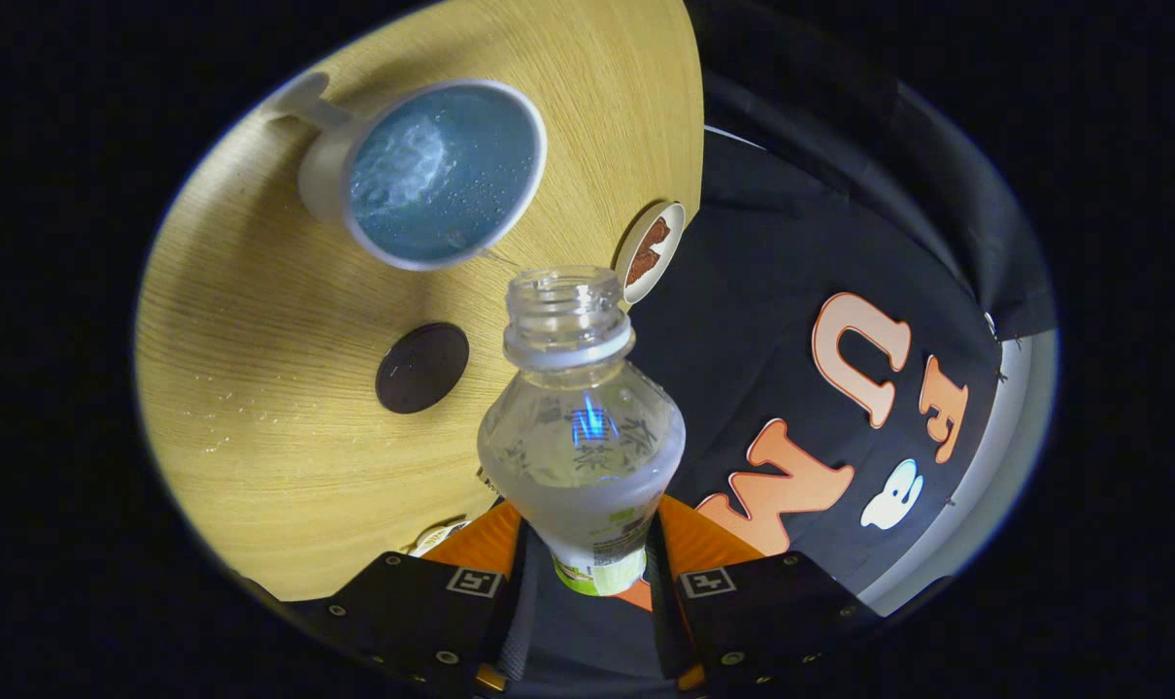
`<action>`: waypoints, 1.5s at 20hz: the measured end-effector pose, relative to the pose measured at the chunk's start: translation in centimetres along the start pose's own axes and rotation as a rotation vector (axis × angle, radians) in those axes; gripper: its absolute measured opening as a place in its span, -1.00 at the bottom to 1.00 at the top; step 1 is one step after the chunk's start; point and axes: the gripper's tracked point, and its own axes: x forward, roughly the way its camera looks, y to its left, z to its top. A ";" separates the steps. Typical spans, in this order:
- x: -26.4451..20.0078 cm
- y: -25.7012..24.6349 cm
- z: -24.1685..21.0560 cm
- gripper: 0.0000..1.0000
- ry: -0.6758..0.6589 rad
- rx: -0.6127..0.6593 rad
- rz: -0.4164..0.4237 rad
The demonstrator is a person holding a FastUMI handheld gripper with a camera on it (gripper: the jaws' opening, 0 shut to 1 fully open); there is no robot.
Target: Take the bottle from table, then pour the juice into the cup, finally place the bottle on the coaster
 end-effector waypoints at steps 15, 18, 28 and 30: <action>-1.7 2.1 -2.4 0.04 -0.031 0.815 0.163; -1.3 2.5 -2.5 0.04 -0.029 1.109 0.232; 3.6 2.8 -3.9 0.04 -0.038 1.865 0.402; 4.7 3.0 -3.2 0.05 -0.060 1.953 0.429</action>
